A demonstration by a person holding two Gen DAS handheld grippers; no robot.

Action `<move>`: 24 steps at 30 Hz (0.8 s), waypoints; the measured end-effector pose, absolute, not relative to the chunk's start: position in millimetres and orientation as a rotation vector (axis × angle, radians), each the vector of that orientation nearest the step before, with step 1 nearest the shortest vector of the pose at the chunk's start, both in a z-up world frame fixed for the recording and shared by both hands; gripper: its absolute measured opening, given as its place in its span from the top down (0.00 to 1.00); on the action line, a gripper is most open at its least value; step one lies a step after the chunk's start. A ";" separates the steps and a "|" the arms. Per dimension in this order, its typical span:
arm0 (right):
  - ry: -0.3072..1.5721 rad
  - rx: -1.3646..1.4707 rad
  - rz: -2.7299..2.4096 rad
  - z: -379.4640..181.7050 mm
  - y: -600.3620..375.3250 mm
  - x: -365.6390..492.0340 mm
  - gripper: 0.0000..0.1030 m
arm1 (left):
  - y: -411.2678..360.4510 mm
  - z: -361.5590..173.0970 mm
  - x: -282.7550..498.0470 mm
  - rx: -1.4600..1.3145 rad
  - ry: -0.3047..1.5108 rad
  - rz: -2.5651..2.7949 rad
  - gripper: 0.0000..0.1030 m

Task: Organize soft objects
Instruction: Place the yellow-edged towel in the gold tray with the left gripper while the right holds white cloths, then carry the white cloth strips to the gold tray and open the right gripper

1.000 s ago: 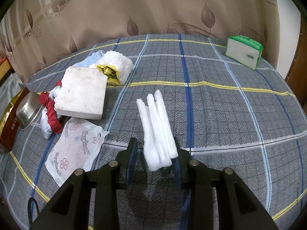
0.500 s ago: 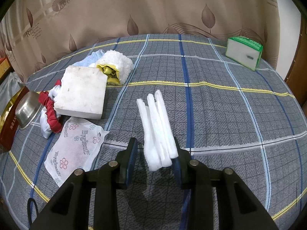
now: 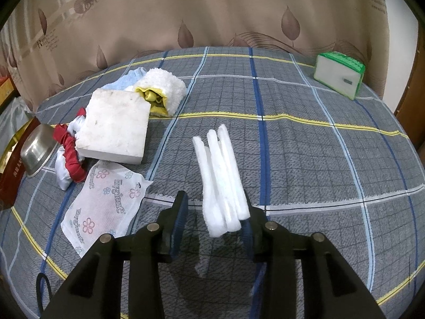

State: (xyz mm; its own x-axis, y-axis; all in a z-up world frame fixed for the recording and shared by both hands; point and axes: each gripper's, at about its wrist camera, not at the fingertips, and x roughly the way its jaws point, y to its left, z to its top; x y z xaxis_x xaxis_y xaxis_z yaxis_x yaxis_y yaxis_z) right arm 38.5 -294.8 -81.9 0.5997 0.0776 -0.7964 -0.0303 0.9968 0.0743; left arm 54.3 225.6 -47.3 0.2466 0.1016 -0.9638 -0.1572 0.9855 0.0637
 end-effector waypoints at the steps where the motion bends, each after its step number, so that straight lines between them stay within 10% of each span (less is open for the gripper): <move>1: 0.926 0.055 0.063 -81.9 -294.9 38.5 0.65 | 225.7 -45.8 54.3 -0.055 1.307 0.177 0.22; 22: 0.897 0.062 0.046 -75.9 -297.5 35.3 0.66 | 220.4 -15.9 29.6 -0.146 1.222 0.075 0.22; 24: 0.885 0.058 0.053 -73.8 -296.8 33.8 0.80 | 216.6 -14.7 26.4 -0.123 1.220 0.062 0.22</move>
